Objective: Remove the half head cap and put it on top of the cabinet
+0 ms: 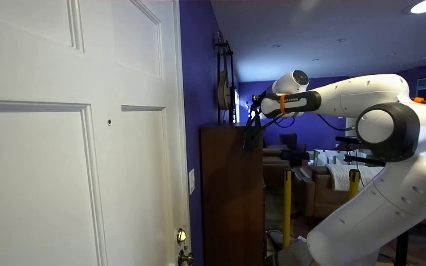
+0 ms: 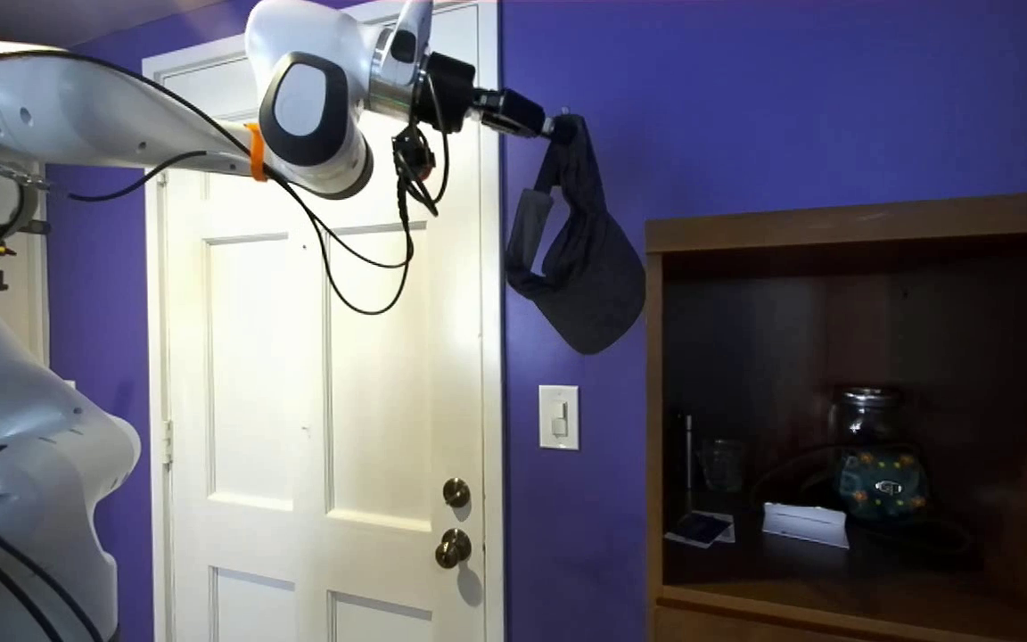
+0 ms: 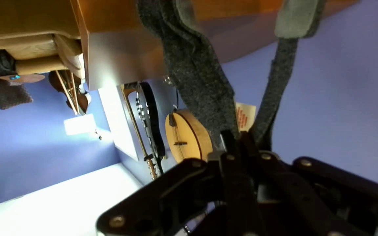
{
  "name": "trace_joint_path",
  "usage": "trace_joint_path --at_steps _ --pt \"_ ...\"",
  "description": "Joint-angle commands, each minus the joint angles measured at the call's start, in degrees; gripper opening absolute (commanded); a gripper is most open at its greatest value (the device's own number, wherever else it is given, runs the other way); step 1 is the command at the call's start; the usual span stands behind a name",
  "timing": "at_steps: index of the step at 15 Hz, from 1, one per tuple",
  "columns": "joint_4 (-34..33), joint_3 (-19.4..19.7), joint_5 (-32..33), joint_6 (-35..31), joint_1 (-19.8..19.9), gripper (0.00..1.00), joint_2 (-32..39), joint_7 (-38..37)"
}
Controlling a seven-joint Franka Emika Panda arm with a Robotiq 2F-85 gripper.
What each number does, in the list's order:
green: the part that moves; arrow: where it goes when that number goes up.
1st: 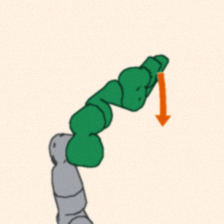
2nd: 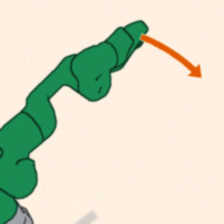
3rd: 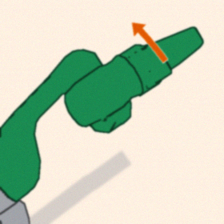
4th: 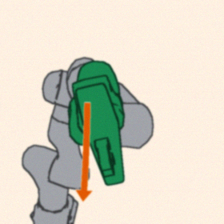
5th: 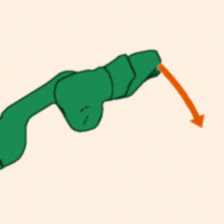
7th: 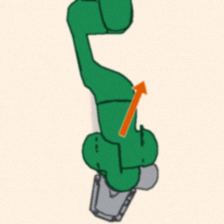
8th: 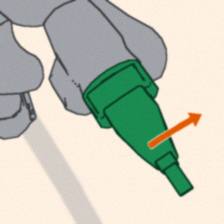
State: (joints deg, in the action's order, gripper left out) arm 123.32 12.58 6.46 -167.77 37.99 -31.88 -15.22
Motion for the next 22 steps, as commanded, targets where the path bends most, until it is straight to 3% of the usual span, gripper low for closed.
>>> trace_joint_path --at_steps 1,5,6,9,13,14,18,22 --pt "-8.7 0.3 -3.0 -5.4 2.8 0.01 8.4 -2.7" --pt "-15.6 -1.5 -1.9 -8.7 9.4 0.01 16.3 -9.8" --pt "-10.0 0.2 -2.1 -6.9 5.7 0.06 10.8 -5.7" --pt "-13.3 -0.5 -2.1 -8.0 8.2 0.06 15.2 -7.8" --pt "-14.3 -0.7 -2.1 -8.1 8.3 0.06 15.8 -8.0" --pt "-14.4 -0.7 -2.1 -8.1 8.3 0.01 15.8 -8.0" --pt "-20.7 -6.9 1.6 0.5 18.0 0.01 19.8 -22.4" --pt "-26.3 -11.2 5.4 9.7 21.9 0.01 21.8 -35.0"
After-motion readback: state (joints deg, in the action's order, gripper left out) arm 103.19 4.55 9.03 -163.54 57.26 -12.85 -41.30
